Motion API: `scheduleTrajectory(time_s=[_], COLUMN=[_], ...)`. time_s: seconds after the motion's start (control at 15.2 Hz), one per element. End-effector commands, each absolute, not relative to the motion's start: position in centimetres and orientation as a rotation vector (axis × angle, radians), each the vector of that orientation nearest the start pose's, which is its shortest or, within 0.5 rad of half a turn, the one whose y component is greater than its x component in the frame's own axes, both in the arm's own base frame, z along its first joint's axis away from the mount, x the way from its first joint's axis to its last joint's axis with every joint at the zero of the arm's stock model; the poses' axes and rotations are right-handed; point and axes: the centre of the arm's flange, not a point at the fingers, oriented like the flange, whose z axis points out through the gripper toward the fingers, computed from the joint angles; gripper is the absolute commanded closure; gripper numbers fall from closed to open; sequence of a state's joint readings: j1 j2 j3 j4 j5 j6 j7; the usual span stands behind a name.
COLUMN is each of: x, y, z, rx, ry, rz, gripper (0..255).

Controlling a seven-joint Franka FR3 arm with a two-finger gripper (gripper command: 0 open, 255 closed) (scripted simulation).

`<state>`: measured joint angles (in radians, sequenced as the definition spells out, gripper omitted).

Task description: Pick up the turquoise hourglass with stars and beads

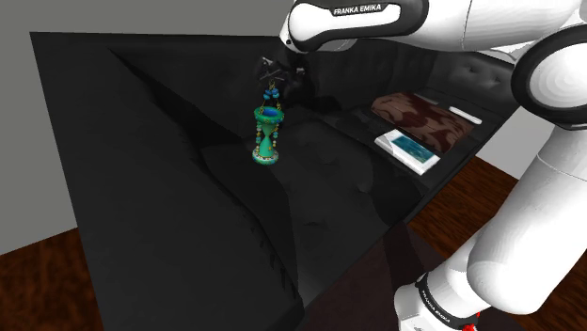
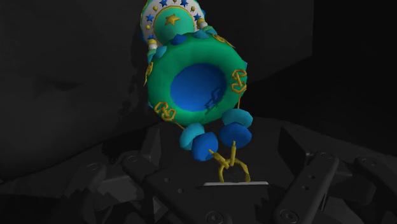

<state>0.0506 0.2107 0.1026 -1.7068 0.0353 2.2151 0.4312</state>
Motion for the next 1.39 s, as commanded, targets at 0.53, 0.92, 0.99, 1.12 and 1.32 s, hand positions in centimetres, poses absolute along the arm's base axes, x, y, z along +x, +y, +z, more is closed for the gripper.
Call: scheduleTrajectory(time_s=[0.53, 0.92, 0.99, 1.12, 1.32], x=[64.5, 64.5, 64.5, 64.5, 64.5], y=[9.6, 9.6, 9.6, 9.6, 9.6], z=[48.3, 49.3, 49.8, 50.9, 52.5], rx=[-2.945, -2.945, -2.945, -2.945, -2.945], ry=[0.446, 0.446, 0.446, 0.446, 0.446], rz=[-0.407, -0.407, -0.407, -0.407, -0.407], gripper=[255, 255, 255, 255, 255])
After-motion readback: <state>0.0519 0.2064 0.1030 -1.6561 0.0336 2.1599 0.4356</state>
